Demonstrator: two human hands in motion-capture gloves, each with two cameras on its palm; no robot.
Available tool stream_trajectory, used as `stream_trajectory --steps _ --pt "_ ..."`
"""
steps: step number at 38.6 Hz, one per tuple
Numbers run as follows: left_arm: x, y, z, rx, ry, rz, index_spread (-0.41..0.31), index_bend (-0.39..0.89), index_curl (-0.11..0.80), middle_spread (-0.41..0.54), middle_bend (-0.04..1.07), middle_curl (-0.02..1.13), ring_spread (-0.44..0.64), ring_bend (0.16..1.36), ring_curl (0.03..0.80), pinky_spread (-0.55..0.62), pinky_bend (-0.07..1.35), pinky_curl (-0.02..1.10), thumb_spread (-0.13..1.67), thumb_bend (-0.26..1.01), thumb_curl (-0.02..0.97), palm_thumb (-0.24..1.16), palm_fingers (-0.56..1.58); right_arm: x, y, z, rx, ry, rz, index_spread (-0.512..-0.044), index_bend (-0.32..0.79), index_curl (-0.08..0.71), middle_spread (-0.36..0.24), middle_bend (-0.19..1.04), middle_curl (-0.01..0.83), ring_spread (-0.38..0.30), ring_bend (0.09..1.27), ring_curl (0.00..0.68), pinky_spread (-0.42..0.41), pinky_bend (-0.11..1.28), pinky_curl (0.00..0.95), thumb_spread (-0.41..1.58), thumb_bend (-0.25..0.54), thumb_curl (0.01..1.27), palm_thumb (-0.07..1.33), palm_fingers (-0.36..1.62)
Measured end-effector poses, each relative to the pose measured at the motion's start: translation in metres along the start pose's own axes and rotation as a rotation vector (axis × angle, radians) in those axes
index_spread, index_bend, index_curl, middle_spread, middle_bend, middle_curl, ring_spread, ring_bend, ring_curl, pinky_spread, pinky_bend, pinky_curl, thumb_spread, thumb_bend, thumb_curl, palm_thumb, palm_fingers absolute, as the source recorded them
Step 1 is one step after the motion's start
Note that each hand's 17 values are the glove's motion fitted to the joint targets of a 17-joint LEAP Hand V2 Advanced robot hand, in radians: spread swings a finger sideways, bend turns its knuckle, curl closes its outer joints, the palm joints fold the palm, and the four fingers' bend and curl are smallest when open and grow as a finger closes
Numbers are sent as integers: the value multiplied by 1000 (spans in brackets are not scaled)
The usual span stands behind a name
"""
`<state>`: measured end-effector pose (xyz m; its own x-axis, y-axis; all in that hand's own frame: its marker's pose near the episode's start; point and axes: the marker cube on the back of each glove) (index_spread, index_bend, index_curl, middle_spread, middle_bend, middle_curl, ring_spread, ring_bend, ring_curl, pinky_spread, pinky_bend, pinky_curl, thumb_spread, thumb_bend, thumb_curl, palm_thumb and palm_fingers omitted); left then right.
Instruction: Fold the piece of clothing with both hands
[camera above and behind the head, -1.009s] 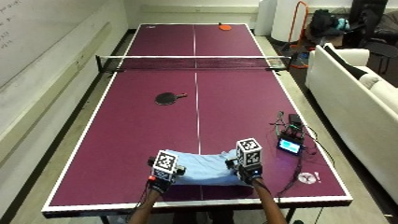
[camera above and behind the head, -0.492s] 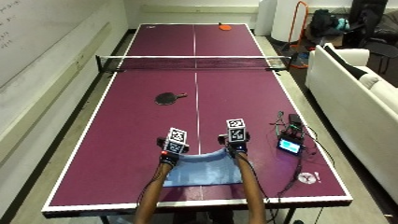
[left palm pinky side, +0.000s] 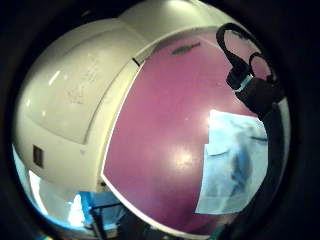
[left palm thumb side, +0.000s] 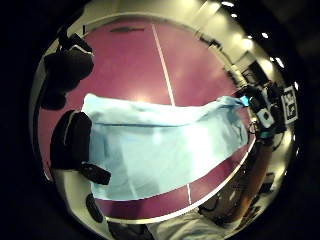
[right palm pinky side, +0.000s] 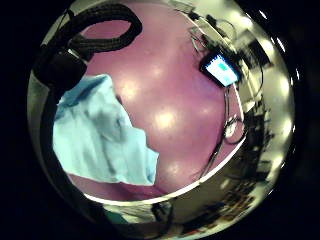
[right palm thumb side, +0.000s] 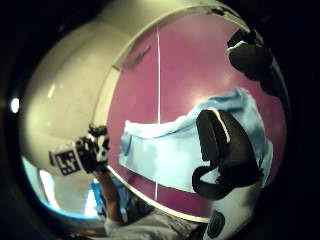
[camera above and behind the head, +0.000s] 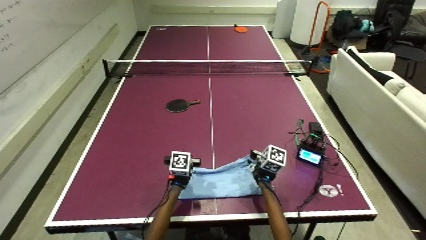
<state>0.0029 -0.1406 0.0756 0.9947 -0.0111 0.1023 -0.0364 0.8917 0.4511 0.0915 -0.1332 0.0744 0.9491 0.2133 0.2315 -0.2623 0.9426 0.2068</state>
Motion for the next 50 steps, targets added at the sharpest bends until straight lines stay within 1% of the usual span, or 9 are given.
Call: stream_trajectory --steps 3,7,11,14,21,28,34,41,50 --pt "4 36 4 -147 23 20 -272 87 420 -315 287 493 -360 639 417 -196 260 390 1235 -7 302 789 992 24 11 24 -46 -14 123 -336 134 266 -246 353 446 -236 602 419 -74 352 355 1235 -13 249 839 880" --pt "15 72 8 -310 -65 135 -263 125 408 -299 222 474 -342 612 407 -162 245 393 1238 -20 299 770 967 45 83 -13 -177 207 344 -319 110 267 -181 264 423 -165 532 399 54 366 360 1244 -42 249 772 715" --pt "21 107 -42 -585 -180 244 -253 189 426 -258 140 451 -285 560 401 -52 169 386 1252 -56 272 647 810 53 104 -12 -153 308 362 -290 66 253 -132 191 406 -96 540 403 145 390 371 1235 -62 235 644 549" --pt "24 120 -41 -700 -168 273 -228 190 437 -192 93 430 -203 535 410 92 189 397 1293 -72 231 513 624 56 102 -4 -63 345 324 -279 46 222 -113 189 399 -96 597 395 192 365 352 1228 -46 234 606 558" --pt "42 112 -30 -624 9 231 -167 135 404 -118 110 363 -117 579 386 261 207 374 1465 -35 153 295 527 68 85 -16 111 480 285 -272 -31 138 -198 502 469 -185 799 415 186 211 288 1254 32 267 720 922" --pt "74 104 -32 -621 95 244 -151 168 401 -108 135 335 -69 596 377 341 199 362 1528 -12 135 225 524 74 51 -47 -107 48 412 -304 -17 101 -232 577 502 -224 905 483 -122 414 366 1167 90 328 912 1154" --pt "53 89 -46 -536 186 167 -150 153 395 -123 173 336 -77 622 377 369 170 344 1514 4 153 250 570 10 -26 -14 34 -44 169 -319 33 102 -237 581 502 -228 923 502 -240 462 398 1099 79 358 971 1157" --pt "-11 76 -20 -428 213 7 -148 144 384 -139 198 355 -93 634 379 380 162 327 1481 10 174 287 599 -126 17 -37 -9 132 -49 -328 61 112 -241 570 496 -233 918 503 -282 470 404 1017 34 390 985 1151" --pt "-67 89 -10 -419 197 -70 -149 142 372 -159 205 379 -105 634 377 372 155 304 1470 18 193 329 631 -227 67 -6 -71 165 -242 -339 109 161 -249 566 492 -240 868 493 -239 379 387 919 -20 432 977 1143"
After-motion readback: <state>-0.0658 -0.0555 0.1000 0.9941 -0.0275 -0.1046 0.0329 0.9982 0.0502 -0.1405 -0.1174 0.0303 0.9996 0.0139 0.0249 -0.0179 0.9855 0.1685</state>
